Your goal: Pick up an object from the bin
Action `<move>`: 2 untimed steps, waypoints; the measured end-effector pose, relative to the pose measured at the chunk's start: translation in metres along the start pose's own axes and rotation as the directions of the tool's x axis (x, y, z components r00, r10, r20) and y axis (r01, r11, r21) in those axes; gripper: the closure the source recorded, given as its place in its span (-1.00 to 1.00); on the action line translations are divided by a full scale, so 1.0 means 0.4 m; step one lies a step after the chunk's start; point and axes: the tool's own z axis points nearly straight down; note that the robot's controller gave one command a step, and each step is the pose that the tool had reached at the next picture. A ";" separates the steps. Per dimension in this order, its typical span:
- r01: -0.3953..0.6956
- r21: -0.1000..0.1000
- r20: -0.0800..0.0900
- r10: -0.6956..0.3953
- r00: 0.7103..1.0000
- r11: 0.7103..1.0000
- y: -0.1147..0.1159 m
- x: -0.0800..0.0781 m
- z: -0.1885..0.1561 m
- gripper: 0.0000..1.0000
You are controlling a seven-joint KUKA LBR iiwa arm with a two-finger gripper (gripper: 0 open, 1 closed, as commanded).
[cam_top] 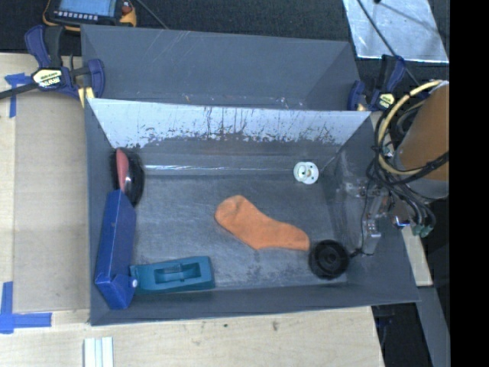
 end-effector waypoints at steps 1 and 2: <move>0.003 0.002 0.008 -0.003 1.000 1.000 0.001 -0.005 -0.011 -1.00; 0.053 0.004 0.014 -0.053 0.999 0.999 0.040 0.001 0.108 -1.00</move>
Offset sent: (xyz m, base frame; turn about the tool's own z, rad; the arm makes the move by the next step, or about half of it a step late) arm -0.0050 0.0271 -0.0745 -0.0868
